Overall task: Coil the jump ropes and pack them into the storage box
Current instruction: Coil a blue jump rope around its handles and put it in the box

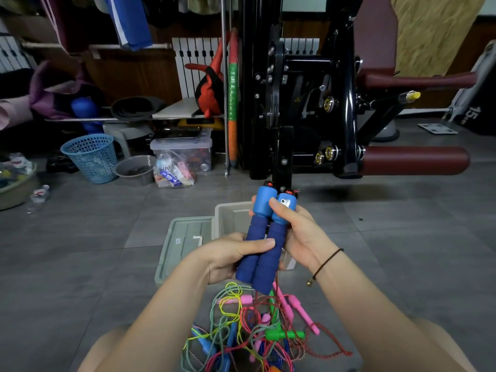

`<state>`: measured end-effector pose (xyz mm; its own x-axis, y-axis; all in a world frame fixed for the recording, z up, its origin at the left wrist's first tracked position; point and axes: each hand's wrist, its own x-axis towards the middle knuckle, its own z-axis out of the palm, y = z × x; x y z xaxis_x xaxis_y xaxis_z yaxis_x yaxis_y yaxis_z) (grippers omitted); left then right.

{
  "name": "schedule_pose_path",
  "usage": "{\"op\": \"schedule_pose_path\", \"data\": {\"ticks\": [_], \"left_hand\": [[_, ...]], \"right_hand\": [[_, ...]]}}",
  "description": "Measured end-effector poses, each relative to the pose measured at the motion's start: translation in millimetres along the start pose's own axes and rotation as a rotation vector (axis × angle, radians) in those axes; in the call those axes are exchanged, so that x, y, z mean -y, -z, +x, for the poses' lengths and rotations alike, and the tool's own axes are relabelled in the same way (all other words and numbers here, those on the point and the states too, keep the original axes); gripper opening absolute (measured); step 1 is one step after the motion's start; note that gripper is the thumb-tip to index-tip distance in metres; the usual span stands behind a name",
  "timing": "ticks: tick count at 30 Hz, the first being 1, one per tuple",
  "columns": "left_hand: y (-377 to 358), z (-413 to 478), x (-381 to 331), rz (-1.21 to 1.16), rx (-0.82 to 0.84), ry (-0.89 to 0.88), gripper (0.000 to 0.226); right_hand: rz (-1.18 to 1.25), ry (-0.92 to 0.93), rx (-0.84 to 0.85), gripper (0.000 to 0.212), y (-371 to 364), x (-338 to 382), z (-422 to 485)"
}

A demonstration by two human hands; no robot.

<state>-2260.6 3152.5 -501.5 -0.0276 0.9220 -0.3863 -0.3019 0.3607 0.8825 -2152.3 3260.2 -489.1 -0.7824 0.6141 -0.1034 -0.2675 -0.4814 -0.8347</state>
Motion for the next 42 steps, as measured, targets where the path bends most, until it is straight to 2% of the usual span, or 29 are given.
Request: {"op": "schedule_pose_path", "data": {"ticks": [3, 6, 8, 11, 15, 17, 19, 20, 23, 26, 29, 32, 35, 39, 42], "left_hand": [[2, 0, 0, 0.078, -0.008, -0.01, 0.032], [3, -1, 0, 0.079, -0.003, 0.015, 0.038], [1, -2, 1, 0.043, 0.03, 0.022, 0.039], [-1, -2, 1, 0.054, 0.036, -0.003, 0.037], [6, -5, 1, 0.058, 0.065, -0.024, 0.036], [10, -8, -1, 0.054, 0.094, -0.031, 0.05], [13, -10, -1, 0.035, 0.128, -0.027, 0.063], [14, -11, 0, 0.025, 0.143, -0.026, 0.064], [14, -15, 0, -0.004, 0.172, -0.031, 0.058], [16, -19, 0, -0.025, 0.174, -0.033, 0.054], [19, -23, -1, -0.02, 0.159, -0.021, 0.056], [23, -25, -3, 0.029, 0.067, 0.013, 0.045], [31, -23, -4, 0.094, -0.095, 0.061, 0.04], [37, -11, 3, 0.179, -0.215, 0.12, 0.026], [38, -2, 12, 0.241, -0.236, 0.165, 0.023]], "right_hand": [[0.047, 0.011, -0.085, 0.042, 2, 0, 1], [0.081, 0.044, -0.177, 0.056, 5, 0, 4], [0.072, 0.061, -0.192, 0.065, 8, 0, 5], [0.017, 0.067, -0.178, 0.066, 8, 3, 6], [-0.057, -0.003, -0.208, 0.074, 14, 14, 7], [-0.187, 0.068, -0.339, 0.062, 22, 14, 10], [-0.397, 0.205, -0.437, 0.026, 25, 9, 9], [-0.466, 0.24, -0.426, 0.011, 23, 6, 8], [-0.517, 0.181, -0.22, 0.041, 18, -7, 8], [-0.565, 0.132, -0.048, 0.023, 13, -11, 2], [-0.909, 0.064, 0.093, 0.019, 12, -21, -4], [-1.252, 0.066, 0.184, 0.024, 12, -30, -6], [-1.46, 0.093, 0.245, 0.021, 12, -29, -10], [-1.626, -0.003, 0.355, 0.024, 17, -28, -17], [-1.624, -0.031, 0.388, 0.026, 17, -27, -23]]}}
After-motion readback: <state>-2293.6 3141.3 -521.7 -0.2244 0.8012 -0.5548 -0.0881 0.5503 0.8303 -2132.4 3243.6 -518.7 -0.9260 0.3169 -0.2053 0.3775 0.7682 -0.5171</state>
